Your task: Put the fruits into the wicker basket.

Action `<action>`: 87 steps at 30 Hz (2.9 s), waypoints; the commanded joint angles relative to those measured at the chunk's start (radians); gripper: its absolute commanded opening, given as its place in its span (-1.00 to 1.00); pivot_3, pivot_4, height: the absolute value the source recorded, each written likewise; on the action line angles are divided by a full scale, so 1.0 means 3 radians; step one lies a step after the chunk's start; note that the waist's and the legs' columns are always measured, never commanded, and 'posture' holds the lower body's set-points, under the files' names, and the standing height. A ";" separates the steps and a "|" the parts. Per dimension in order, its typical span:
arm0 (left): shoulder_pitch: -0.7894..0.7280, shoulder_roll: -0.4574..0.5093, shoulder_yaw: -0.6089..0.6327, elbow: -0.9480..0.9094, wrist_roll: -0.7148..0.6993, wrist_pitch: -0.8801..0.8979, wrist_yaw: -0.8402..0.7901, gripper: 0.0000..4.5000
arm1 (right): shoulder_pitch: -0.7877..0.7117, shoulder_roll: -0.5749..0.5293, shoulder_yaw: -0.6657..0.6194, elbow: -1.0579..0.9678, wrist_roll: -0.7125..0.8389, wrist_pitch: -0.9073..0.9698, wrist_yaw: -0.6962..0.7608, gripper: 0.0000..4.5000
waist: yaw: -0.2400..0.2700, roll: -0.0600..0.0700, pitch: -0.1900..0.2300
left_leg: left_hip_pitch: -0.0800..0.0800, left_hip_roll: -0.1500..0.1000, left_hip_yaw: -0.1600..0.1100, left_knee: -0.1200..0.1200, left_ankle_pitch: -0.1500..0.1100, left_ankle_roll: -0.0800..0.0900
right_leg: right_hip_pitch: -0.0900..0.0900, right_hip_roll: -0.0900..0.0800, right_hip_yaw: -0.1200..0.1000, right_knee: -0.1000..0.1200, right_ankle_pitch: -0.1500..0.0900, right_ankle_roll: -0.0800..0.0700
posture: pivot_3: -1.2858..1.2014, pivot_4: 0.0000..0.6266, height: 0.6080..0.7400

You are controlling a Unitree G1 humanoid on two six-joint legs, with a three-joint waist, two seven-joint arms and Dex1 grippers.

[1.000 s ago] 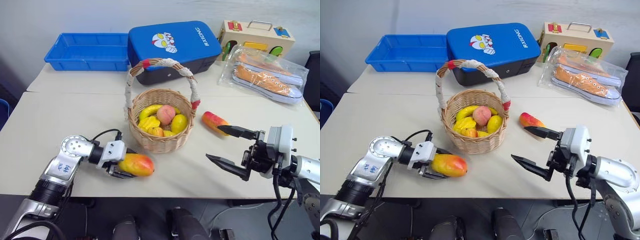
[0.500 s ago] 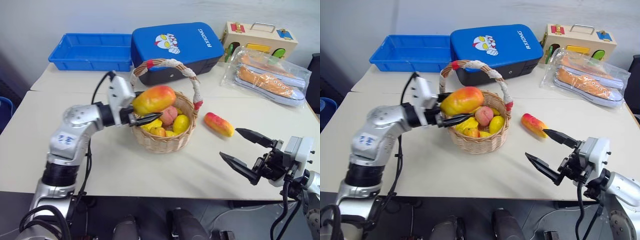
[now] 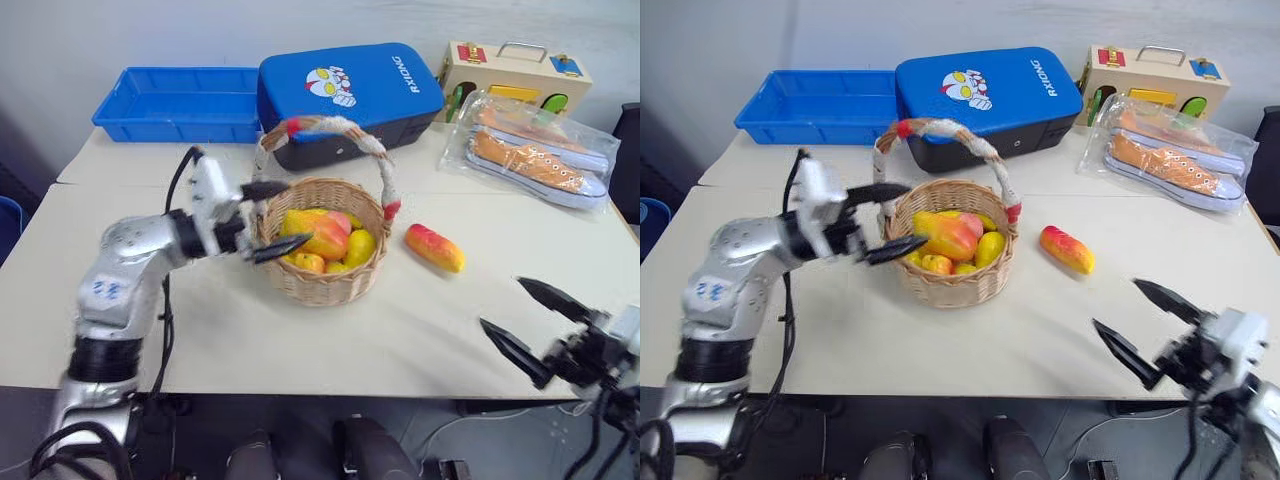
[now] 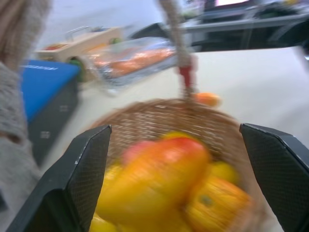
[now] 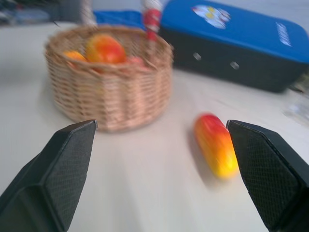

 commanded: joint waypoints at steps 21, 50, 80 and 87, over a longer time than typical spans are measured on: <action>0.0462 0.0720 0.0721 0.1143 -0.0065 -0.0565 -0.1010 0.98 | -0.3766 -0.0702 0.2156 0.1966 -0.1441 0.1791 -0.0118 1.00 | -0.0138 0.0021 0.0015 | 0.0031 -0.0001 0.0014 -0.0033 0.0002 -0.0005 | 0.0013 -0.0011 0.0005 -0.0011 -0.0007 -0.0014 | 0.03 -0.52 1.00; 0.0706 0.0597 0.0830 0.0510 -0.0417 -0.0067 -0.0688 1.00 | -0.3873 -0.0815 0.1852 -0.0624 -0.0006 0.3717 -0.0054 -0.15 | -0.0236 0.0030 0.0026 | -0.0016 0.0002 -0.0012 0.0002 0.0008 -0.0019 | -0.0047 -0.0001 0.0008 0.0038 -0.0005 -0.0017 | 0.03 -0.52 1.00; 0.0684 0.0521 0.0792 0.0303 -0.0481 0.0044 -0.0445 1.00 | -0.3034 -0.0038 0.1848 -0.0818 0.0054 0.2412 -0.0134 0.99 | -0.0171 0.0015 0.0017 | -0.0060 -0.0008 -0.0044 0.0007 0.0005 -0.0016 | -0.0066 -0.0004 -0.0005 0.0028 -0.0004 -0.0014 | 0.03 -0.52 1.00; 0.0683 0.0704 0.0933 0.0520 -0.0543 0.0201 -0.0522 1.00 | -0.2068 -0.0589 0.0698 0.0769 -0.0441 0.0696 0.0593 0.99 | -0.0109 0.0010 0.0026 | -0.0035 -0.0016 -0.0055 0.0002 0.0009 -0.0008 | -0.0027 0.0000 -0.0002 0.0004 -0.0003 -0.0015 | 0.03 -0.52 1.00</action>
